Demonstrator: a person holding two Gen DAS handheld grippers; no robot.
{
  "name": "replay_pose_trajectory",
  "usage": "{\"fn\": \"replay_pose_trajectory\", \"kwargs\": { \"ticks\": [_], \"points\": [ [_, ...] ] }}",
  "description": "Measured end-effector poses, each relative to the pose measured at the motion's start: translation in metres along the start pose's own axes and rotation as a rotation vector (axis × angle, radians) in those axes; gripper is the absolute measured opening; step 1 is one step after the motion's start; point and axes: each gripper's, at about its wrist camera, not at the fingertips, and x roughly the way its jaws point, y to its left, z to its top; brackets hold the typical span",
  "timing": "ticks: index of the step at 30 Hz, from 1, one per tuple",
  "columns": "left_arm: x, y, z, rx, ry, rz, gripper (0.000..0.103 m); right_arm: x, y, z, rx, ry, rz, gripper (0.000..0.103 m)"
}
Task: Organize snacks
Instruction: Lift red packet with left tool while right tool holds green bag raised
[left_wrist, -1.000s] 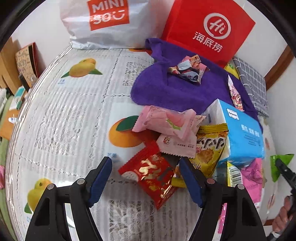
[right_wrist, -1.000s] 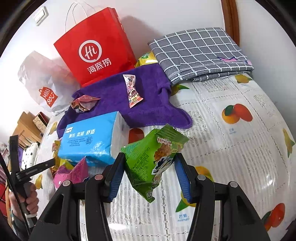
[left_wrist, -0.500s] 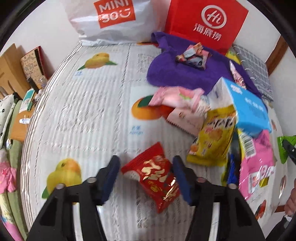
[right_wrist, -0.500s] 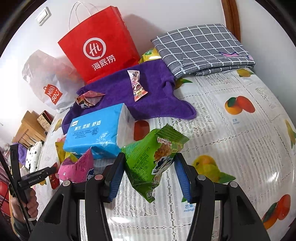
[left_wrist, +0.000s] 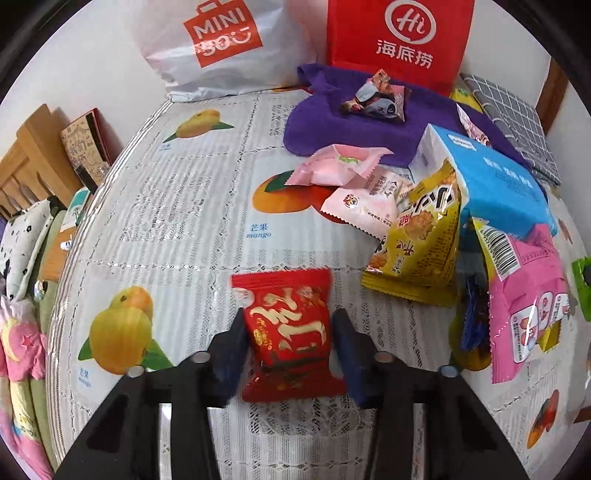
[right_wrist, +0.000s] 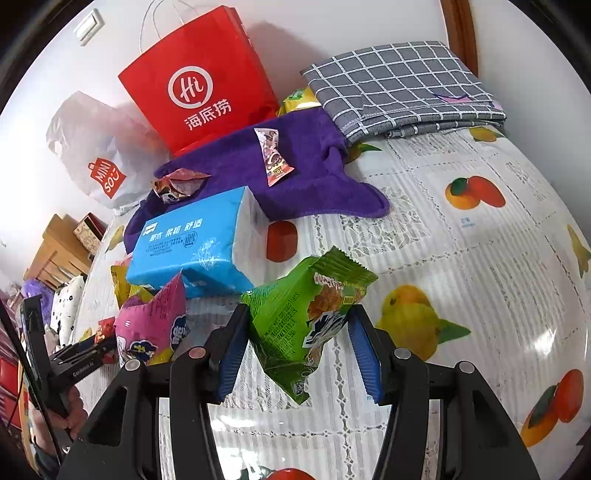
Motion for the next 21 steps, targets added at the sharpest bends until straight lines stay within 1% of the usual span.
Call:
{"fn": "replay_pose_trajectory", "kwargs": {
  "ticks": [1,3,8,14,21],
  "points": [
    [-0.002,0.002,0.0,-0.008,0.001,-0.034,0.039,-0.001,0.0,-0.001,0.0,0.002,0.0,0.054],
    [-0.006,0.002,-0.004,-0.021,-0.001,-0.076,0.039,-0.006,0.0,-0.004,0.001,0.003,0.012,0.054],
    [-0.026,-0.005,-0.011,-0.015,-0.03,-0.116,0.038,-0.018,0.005,-0.01,-0.018,-0.005,0.011,0.054],
    [-0.059,-0.024,-0.016,0.011,-0.073,-0.201,0.039,-0.041,0.017,-0.018,-0.051,-0.027,0.032,0.054],
    [-0.091,-0.053,-0.01,0.065,-0.119,-0.295,0.039,-0.069,0.036,-0.023,-0.1,-0.061,0.058,0.054]
  ]
}}
